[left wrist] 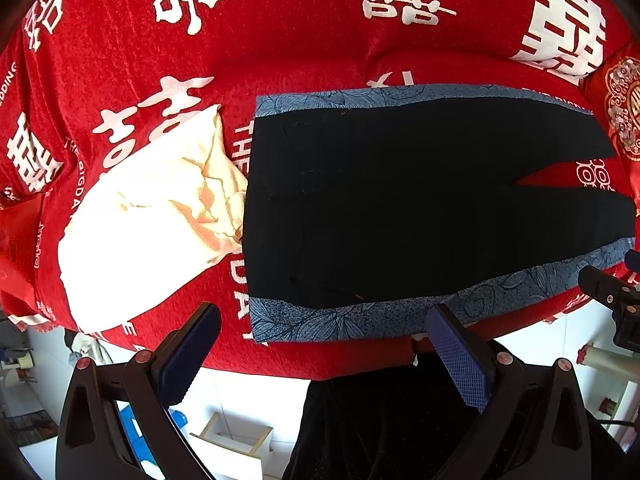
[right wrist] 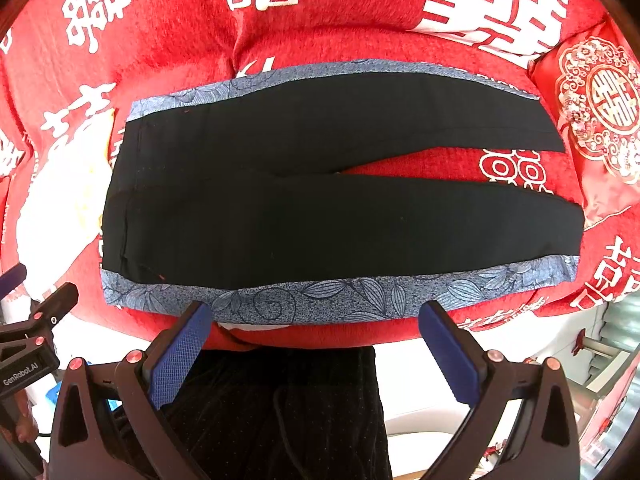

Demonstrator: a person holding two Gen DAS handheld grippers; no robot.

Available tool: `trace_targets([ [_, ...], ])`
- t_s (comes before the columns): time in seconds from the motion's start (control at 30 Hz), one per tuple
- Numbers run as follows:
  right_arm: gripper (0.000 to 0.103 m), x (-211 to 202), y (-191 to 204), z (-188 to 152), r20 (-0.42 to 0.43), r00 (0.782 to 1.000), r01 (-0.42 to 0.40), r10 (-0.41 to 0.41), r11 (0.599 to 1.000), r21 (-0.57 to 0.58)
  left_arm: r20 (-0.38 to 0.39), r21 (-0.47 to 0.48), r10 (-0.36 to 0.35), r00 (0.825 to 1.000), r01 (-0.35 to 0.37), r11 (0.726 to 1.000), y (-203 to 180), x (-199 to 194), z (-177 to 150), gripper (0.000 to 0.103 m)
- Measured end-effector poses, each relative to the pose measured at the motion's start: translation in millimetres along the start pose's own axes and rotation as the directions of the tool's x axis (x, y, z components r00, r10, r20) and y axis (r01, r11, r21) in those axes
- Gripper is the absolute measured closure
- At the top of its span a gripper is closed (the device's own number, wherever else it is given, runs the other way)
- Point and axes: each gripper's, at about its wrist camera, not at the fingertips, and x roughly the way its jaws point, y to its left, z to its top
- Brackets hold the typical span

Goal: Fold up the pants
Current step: 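Lower both tools toward the grey patterned cuff edge of the black trousers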

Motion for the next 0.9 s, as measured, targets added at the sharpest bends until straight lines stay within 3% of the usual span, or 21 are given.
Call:
trace_targets([
  [0.57, 0.0, -5, 6, -8, 0.027, 0.999, 0.038, -0.04, 0.998, 0.054, 0.016, 0.011, -0.042, 0.999, 0.042, 0.999, 14, 2, -2, 0.0],
  [0.9, 0.0, 0, 18, -25, 0.032, 0.997, 0.066, -0.07, 0.992, 0.108, 0.016, 0.101, -0.051, 0.999, 0.049, 0.994, 20, 12, -12, 0.0],
])
